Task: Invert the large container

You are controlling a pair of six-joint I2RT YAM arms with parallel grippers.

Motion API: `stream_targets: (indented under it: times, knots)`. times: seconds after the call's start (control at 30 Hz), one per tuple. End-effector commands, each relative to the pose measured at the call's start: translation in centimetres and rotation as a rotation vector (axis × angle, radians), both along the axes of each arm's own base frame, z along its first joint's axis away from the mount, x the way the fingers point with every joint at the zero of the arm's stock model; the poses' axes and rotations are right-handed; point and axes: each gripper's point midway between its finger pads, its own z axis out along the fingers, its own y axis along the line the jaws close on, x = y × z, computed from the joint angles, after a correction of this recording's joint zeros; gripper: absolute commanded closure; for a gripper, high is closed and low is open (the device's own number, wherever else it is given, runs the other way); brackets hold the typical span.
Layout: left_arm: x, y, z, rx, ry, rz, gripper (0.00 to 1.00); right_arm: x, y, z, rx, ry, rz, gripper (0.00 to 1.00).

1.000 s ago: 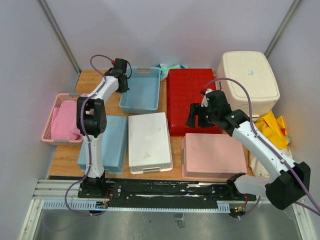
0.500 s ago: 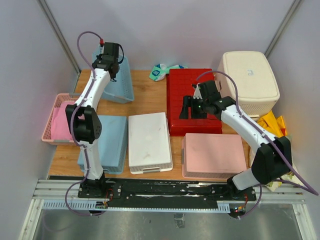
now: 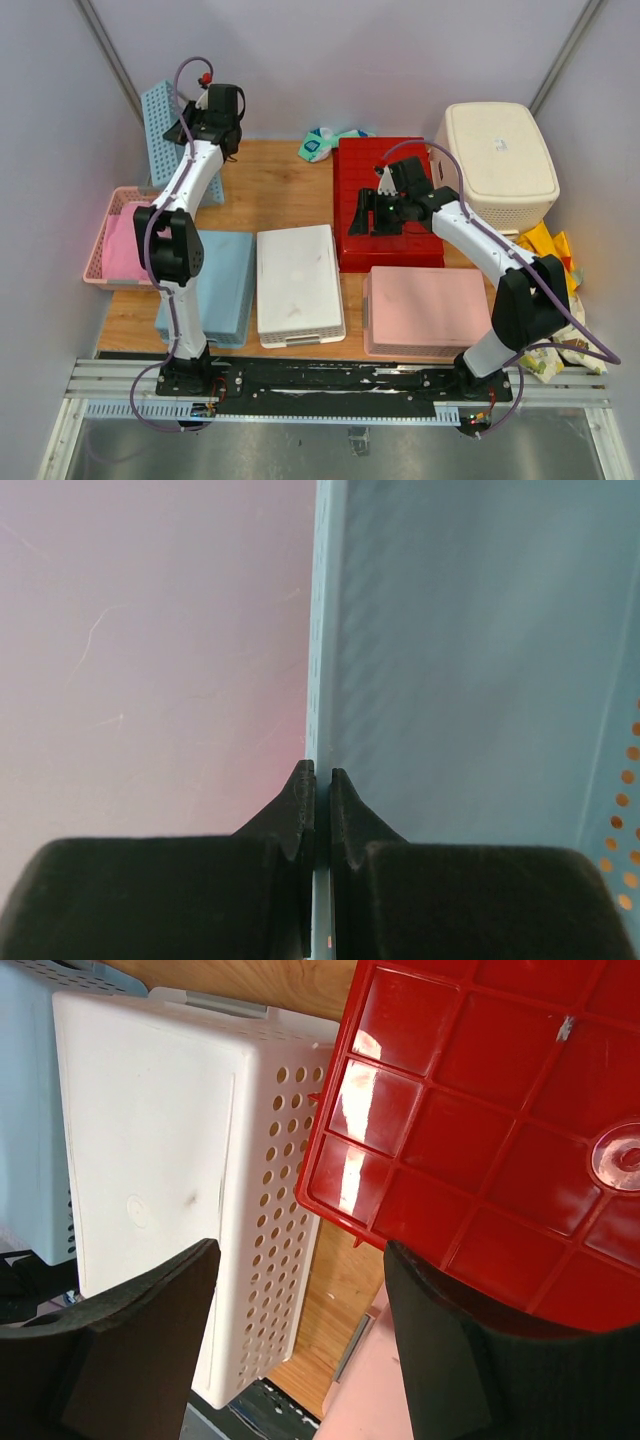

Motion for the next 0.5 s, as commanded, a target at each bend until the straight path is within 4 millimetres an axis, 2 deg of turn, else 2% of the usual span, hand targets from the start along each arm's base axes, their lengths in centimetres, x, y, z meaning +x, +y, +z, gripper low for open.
stream_targets:
  times: [0.0, 0.1, 0.17, 0.27, 0.47]
  knots:
    - [0.7, -0.6, -0.7, 0.064, 0.027, 0.024, 0.96, 0.3, 0.1, 0.4, 0.026, 0.001, 0.000, 0.32]
    - [1.3, -1.7, -2.2, 0.082, 0.071, 0.005, 0.56, 0.4, 0.2, 0.5, 0.027, -0.001, 0.003, 0.32]
    - [1.8, -2.6, -3.2, 0.081, 0.085, -0.016, 0.41, 0.3, 0.2, 0.5, 0.031, 0.000, 0.005, 0.32]
    - [2.5, -3.9, -4.2, 0.071, 0.092, -0.046, 0.32, 0.3, 0.2, 0.6, 0.031, -0.003, 0.006, 0.32]
    - [4.0, -6.7, -3.2, -0.048, -0.009, -0.128, 0.13, 0.2, 0.1, 0.5, 0.029, -0.003, 0.007, 0.32]
